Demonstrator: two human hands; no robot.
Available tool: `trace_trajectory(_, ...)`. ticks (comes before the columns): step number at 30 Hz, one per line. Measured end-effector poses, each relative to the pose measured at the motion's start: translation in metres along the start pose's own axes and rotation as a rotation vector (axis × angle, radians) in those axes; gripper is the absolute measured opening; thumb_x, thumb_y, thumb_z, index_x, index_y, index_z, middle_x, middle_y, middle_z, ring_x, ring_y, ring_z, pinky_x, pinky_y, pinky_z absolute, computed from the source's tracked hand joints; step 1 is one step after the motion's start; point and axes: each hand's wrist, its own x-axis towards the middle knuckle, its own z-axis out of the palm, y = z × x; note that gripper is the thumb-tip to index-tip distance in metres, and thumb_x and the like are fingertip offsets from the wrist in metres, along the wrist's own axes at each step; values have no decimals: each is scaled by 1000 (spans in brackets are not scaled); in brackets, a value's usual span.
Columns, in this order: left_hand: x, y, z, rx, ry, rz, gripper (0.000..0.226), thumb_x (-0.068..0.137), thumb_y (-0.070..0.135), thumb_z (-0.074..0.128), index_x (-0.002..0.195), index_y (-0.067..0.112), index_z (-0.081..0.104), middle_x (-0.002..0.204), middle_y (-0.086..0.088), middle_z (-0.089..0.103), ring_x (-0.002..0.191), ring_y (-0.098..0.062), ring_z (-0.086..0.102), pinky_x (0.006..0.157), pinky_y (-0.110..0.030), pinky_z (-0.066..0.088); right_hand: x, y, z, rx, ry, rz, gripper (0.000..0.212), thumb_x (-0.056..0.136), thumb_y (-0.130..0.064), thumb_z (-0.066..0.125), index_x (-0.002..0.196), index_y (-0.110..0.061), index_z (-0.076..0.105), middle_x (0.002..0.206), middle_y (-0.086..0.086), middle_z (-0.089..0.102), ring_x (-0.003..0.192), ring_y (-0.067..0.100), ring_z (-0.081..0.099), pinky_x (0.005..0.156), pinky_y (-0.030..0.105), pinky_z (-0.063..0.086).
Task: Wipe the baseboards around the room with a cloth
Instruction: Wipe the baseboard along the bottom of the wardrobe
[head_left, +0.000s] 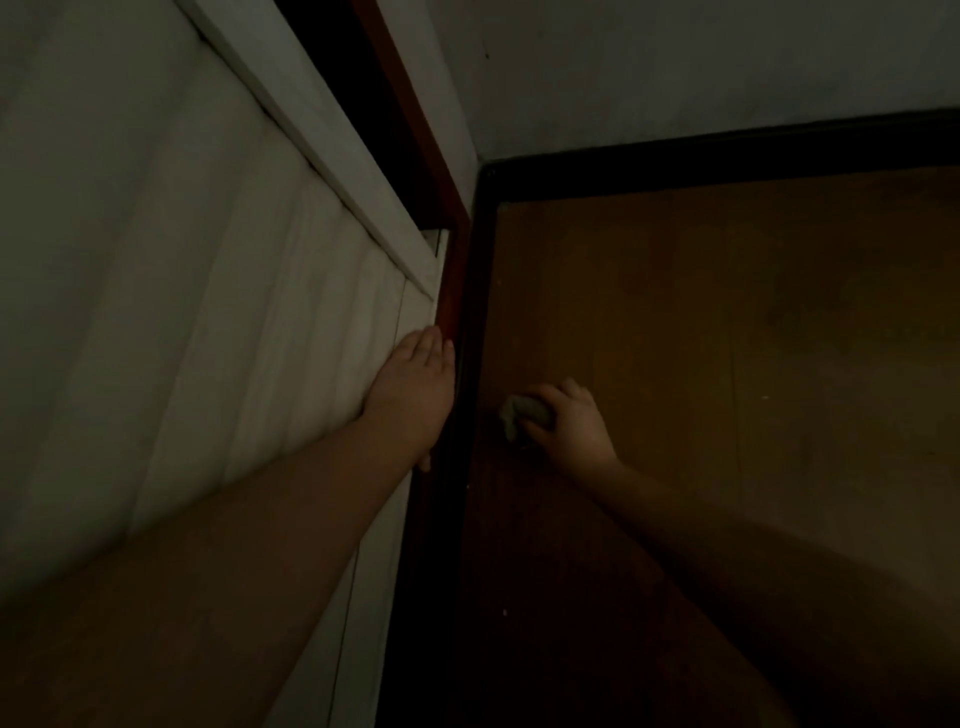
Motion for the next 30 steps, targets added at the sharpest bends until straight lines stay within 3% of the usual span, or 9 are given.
trace_trajectory(3, 2, -3, -2, 18, 19, -3, 147, 62, 67, 79, 151, -11, -9, 161, -29, -6, 152, -38, -4, 123, -46, -7, -14, 2, 5, 16, -16, 14, 45, 87, -22, 69, 131, -21, 59, 115, 8, 52, 111, 28, 46, 91, 32, 36)
trace_trajectory(6, 11, -13, -10, 16, 137, -44, 135, 75, 87, 47, 152, -10, -8, 162, -29, -5, 152, -38, -3, 123, -47, -6, -20, 3, 9, 17, -24, 19, 46, 87, -25, 69, 132, -24, 58, 114, 6, 51, 111, 26, 45, 90, 31, 34)
trace_trajectory(9, 24, -26, -25, -58, 277, -118, 104, 94, 74, 25, 153, -7, -4, 162, -28, -2, 152, -37, -1, 123, -47, -3, -22, 3, 6, 36, 3, 19, 47, 87, -25, 69, 132, -25, 57, 115, 5, 50, 112, 25, 44, 89, 28, 33)
trace_trajectory(13, 42, -40, -42, 153, 306, -196, 84, 103, 57, 18, 154, -8, 3, 162, -27, 6, 151, -38, 7, 123, -51, -2, -18, 0, -12, 89, 73, -1, 42, 90, -27, 67, 131, -26, 57, 108, -4, 44, 110, 22, 44, 88, 27, 33)
trace_trajectory(15, 46, -45, -47, 193, 306, -246, 77, 104, 54, 18, 155, -2, 9, 163, -21, 15, 151, -34, 13, 122, -47, -3, -13, 0, -21, 105, 105, -2, 41, 91, -27, 67, 131, -25, 57, 109, -4, 45, 111, 22, 43, 91, 28, 34)
trace_trajectory(19, 38, -45, -56, 33, 354, -279, 53, 104, 29, 40, 150, 3, 31, 157, -19, 32, 147, -32, 24, 121, -37, 5, -10, -3, -25, 121, 121, 15, 40, 91, -27, 66, 131, -25, 57, 111, -2, 46, 113, 22, 43, 92, 28, 34)
trace_trajectory(24, 32, -38, -57, 298, 201, -241, 63, 107, 48, 24, 149, 1, 35, 151, -20, 41, 140, -35, 34, 122, -46, 14, -13, -11, -15, 139, 118, 14, 40, 89, -26, 68, 128, -26, 59, 110, 0, 48, 110, 23, 45, 91, 29, 36)
trace_trajectory(27, 35, -33, -63, 272, 211, -183, 43, 109, 36, 29, 129, 13, 59, 129, -10, 60, 121, -28, 50, 112, -42, 27, -13, -14, -9, 140, 135, 3, 40, 88, -26, 69, 127, -26, 60, 108, -2, 48, 109, 21, 45, 88, 27, 34)
trace_trajectory(30, 39, -27, -73, 180, 164, -148, 28, 105, 17, 37, 103, 18, 65, 104, 0, 66, 99, -21, 60, 96, -38, 40, -11, -13, -8, 132, 151, -2, 40, 87, -26, 70, 126, -26, 61, 103, -8, 42, 107, 21, 45, 85, 25, 32)
